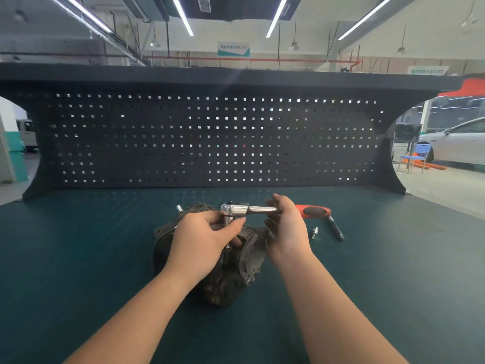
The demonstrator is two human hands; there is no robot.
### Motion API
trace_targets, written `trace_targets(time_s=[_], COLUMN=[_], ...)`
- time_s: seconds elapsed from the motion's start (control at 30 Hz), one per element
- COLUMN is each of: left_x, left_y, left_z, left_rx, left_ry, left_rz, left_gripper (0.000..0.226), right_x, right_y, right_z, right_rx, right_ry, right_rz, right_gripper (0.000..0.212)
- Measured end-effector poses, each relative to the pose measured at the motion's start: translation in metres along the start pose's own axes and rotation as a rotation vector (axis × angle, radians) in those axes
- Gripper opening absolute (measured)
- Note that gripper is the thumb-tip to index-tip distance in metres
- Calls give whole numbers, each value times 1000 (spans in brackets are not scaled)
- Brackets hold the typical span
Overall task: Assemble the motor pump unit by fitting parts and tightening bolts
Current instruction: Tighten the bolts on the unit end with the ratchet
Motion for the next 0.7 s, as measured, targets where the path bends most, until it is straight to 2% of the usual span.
trace_targets(time_s=[0.13, 0.33, 0.4, 0.57, 0.7], left_x=[-1, 4, 5, 6, 5], left_y=[-4, -7, -8, -9, -12], left_z=[1, -4, -3, 2, 2], left_rx=[-55, 89, 39, -80, -141], left_ry=[142, 131, 151, 166, 194], left_rz=[62, 134, 148, 165, 168], left_gripper=[29, 36, 50, 65, 63], right_x=[-5, -6, -3, -1, -2], right_y=[-9, -13, -15, -21, -27], right_z=[3, 5, 6, 11, 12], right_rx=[-48, 6, 34, 18, -2], right_ry=[134, 190, 174, 301, 374], right_rz=[14, 131, 149, 114, 28], right_gripper=[24, 20, 18, 28, 32])
Point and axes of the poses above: each hand's wrist, its own y-axis towards the middle knuckle, its own z-axis out of the palm, x = y × z, the point moved 3 cm from there along y, towards the middle knuckle, and after that the axes turned 5 degrees about x, right-handed, at the moved point
